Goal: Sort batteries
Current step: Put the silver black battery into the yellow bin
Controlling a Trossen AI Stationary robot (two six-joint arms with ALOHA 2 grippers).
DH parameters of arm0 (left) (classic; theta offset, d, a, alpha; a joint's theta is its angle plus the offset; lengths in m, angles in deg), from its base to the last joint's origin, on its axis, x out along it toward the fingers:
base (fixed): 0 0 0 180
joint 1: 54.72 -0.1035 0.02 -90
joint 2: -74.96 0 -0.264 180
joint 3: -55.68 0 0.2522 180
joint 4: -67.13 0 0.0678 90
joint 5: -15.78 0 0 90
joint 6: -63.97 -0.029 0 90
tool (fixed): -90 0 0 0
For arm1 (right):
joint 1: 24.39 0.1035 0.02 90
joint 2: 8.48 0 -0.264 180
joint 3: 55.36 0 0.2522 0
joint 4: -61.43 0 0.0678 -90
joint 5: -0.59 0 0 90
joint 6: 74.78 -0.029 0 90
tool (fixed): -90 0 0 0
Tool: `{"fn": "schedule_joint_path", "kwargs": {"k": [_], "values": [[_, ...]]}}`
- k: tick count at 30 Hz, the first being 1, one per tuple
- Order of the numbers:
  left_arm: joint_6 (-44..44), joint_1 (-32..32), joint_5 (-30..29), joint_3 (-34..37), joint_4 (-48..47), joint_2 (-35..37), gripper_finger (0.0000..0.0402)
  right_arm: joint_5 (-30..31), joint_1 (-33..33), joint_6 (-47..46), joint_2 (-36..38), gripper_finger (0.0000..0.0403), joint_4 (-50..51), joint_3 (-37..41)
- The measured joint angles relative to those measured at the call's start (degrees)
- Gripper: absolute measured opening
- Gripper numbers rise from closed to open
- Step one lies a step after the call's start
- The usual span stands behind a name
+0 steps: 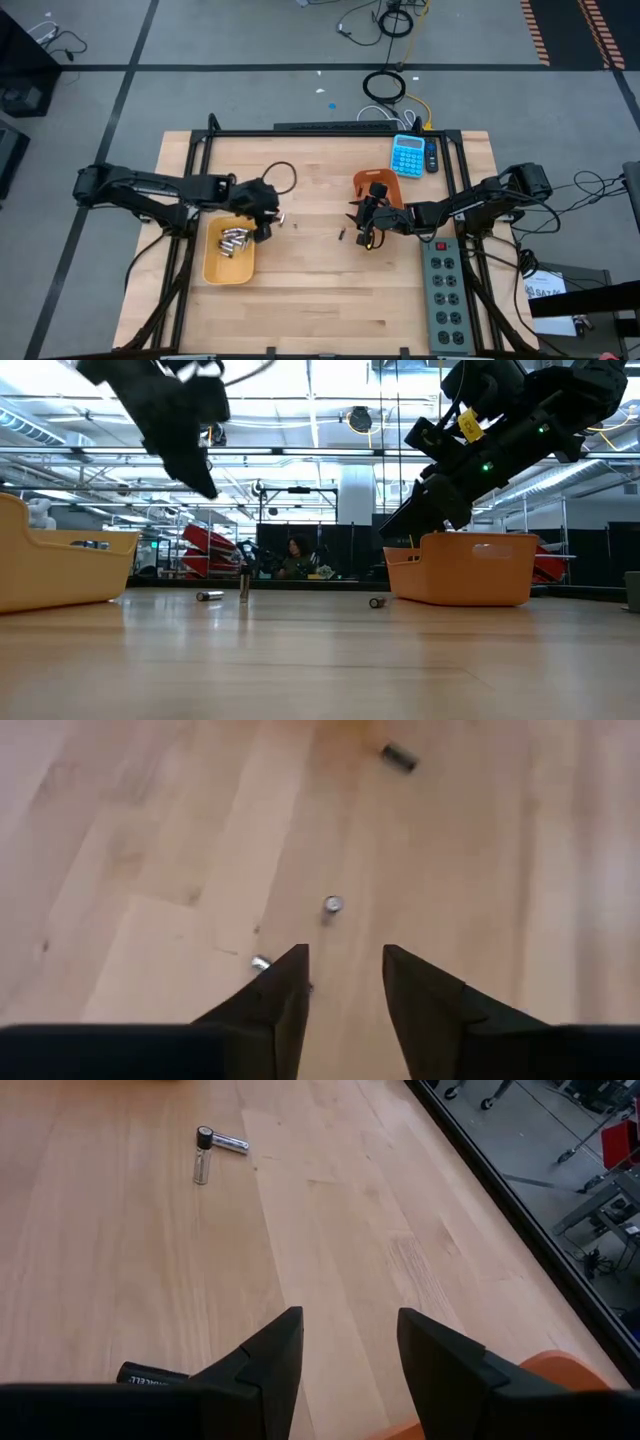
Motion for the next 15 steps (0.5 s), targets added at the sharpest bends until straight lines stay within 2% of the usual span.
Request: {"fn": "schedule_joint_path", "kwargs": {"k": [9,15], "values": [[-7.61,-1.42,-0.15,0.00,6.97,-12.37,0.0223,0.00,0.00,0.67,0.00,0.0155,-0.09,0.00],[-10.34,-1.92,0.37,0.00,12.33,-17.20,0.0237,0.00,-0.01,0.87,0.00,0.0155,-0.06,0.00]]}}
